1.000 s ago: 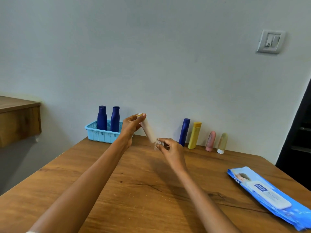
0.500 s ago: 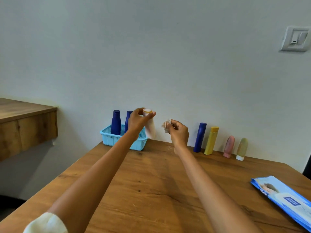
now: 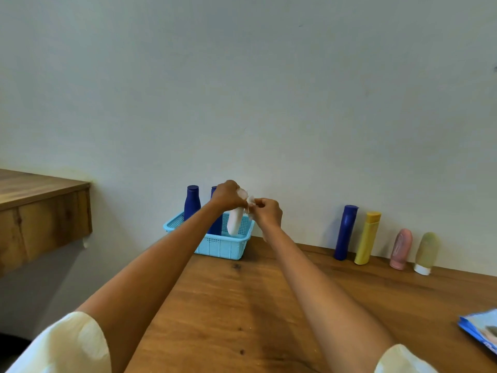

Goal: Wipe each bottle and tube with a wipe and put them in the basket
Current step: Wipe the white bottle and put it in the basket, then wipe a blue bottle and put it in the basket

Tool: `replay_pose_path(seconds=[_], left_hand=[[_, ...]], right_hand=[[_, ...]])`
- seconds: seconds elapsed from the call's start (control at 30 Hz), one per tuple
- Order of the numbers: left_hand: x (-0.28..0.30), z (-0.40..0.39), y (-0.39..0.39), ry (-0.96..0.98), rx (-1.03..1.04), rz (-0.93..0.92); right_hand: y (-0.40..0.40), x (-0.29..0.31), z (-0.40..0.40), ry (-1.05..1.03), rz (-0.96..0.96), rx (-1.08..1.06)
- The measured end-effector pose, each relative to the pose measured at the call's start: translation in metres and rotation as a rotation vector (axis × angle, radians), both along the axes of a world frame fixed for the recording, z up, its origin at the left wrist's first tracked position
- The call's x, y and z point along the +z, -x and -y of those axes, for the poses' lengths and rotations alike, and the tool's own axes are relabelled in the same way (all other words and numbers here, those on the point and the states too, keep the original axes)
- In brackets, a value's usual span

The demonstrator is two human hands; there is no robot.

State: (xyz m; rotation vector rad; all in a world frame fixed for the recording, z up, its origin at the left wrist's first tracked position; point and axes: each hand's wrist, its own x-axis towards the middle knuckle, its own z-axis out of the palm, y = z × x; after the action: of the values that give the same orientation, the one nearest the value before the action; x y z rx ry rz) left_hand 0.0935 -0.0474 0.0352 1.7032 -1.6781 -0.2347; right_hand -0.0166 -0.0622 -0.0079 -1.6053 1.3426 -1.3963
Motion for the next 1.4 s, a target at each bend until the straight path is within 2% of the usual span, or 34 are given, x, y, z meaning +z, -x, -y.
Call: replay_pose_path(seconds=[0.17, 0.27, 0.47, 0.77, 0.87, 1.0, 1.13, 1.27, 1.33, 1.4], left_hand=[[-0.003, 0.012, 0.009, -0.160, 0.000, 0.081], [-0.005, 0.020, 0.012, -0.175, 0.024, 0.111], [-0.008, 0.024, 0.009, -0.097, 0.053, 0.186], [-0.008, 0.012, 0.008, -0.001, 0.122, 0.612], [-0.005, 0.004, 0.015, 0.080, 0.136, 0.675], [-0.007, -0.007, 0.042, 0.291, 0.130, 0.530], [-0.025, -0.007, 0.086, 0.374, 0.056, 0.183], [-0.046, 0.005, 0.145, 0.194, -0.003, -0.224], [-0.054, 0.014, 0.174, 0.107, -0.054, -0.313], [-0.058, 0.024, 0.198, 0.093, -0.104, -0.327]], right_hand=[[-0.003, -0.004, 0.013, -0.037, -0.049, -0.012], [-0.005, -0.007, 0.016, -0.054, -0.067, -0.003], [0.000, -0.011, 0.018, -0.060, -0.049, -0.006], [0.020, -0.017, 0.008, -0.112, 0.110, -0.021], [0.030, -0.014, -0.001, -0.100, 0.146, -0.022], [0.053, -0.007, -0.015, -0.041, 0.205, -0.042], [0.091, 0.004, -0.020, 0.064, 0.189, -0.145], [0.145, 0.019, -0.018, 0.125, 0.147, -0.300], [0.169, 0.024, -0.016, 0.167, 0.140, -0.328], [0.190, 0.029, -0.012, 0.197, 0.142, -0.341]])
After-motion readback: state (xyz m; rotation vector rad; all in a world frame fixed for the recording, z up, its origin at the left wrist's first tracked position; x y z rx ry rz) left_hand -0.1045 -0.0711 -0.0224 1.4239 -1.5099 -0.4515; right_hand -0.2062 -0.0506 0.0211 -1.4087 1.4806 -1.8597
